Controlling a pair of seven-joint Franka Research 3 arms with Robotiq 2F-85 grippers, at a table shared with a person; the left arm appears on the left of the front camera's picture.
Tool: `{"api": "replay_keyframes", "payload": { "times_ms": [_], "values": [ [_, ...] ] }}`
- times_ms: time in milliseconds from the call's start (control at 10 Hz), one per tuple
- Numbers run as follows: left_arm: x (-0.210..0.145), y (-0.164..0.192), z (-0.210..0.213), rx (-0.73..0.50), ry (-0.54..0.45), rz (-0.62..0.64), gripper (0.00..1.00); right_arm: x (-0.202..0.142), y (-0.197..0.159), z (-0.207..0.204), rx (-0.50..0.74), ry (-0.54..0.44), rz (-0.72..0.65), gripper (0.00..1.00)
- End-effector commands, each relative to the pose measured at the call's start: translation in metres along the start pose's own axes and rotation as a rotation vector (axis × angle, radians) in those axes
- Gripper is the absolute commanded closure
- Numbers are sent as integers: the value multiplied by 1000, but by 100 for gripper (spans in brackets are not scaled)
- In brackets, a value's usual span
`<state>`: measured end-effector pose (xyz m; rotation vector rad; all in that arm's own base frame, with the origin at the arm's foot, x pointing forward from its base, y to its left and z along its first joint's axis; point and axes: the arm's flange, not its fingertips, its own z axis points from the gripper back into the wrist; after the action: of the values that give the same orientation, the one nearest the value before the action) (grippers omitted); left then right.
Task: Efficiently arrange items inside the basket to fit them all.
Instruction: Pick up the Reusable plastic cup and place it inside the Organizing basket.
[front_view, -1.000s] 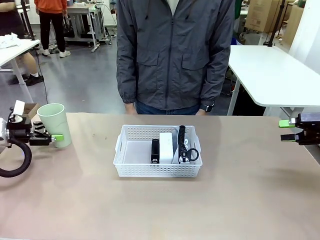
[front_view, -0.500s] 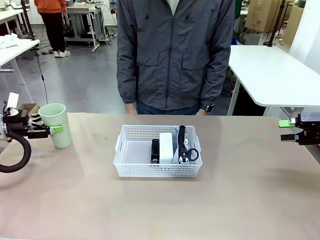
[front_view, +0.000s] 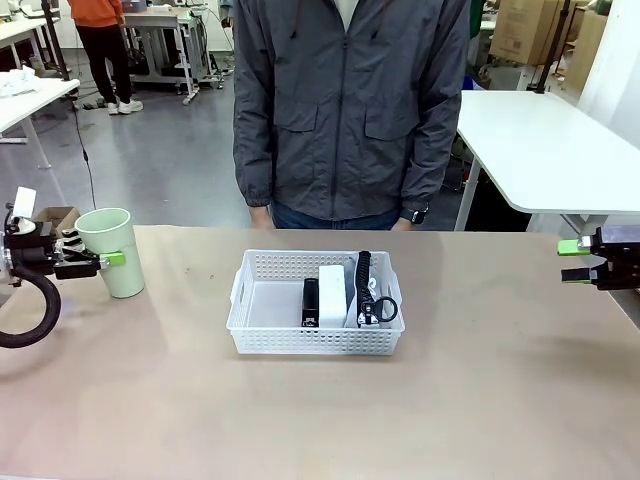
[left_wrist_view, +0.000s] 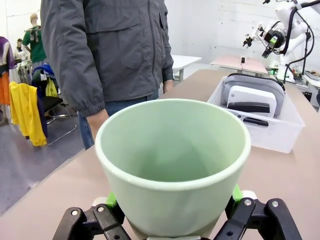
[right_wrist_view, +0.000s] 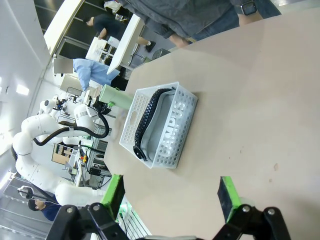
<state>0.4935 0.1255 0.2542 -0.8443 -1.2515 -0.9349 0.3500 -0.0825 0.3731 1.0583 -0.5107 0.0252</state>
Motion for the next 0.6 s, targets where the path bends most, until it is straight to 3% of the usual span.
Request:
{"api": "replay_keyframes", "payload": {
  "times_ms": [0, 200, 400, 500],
  "values": [
    [8, -14, 3, -2, 45, 25, 56, 1, 2, 1, 12, -10, -20, 0],
    [9, -16, 4, -14, 55, 31, 100, 1, 2, 1, 12, -10, -20, 0],
    [9, -17, 3, -17, 60, 34, 100, 1, 2, 1, 12, -10, -20, 0],
    [11, -20, 7, -25, 56, 39, 66, 1, 2, 1, 12, -10, -20, 0]
  ]
}}
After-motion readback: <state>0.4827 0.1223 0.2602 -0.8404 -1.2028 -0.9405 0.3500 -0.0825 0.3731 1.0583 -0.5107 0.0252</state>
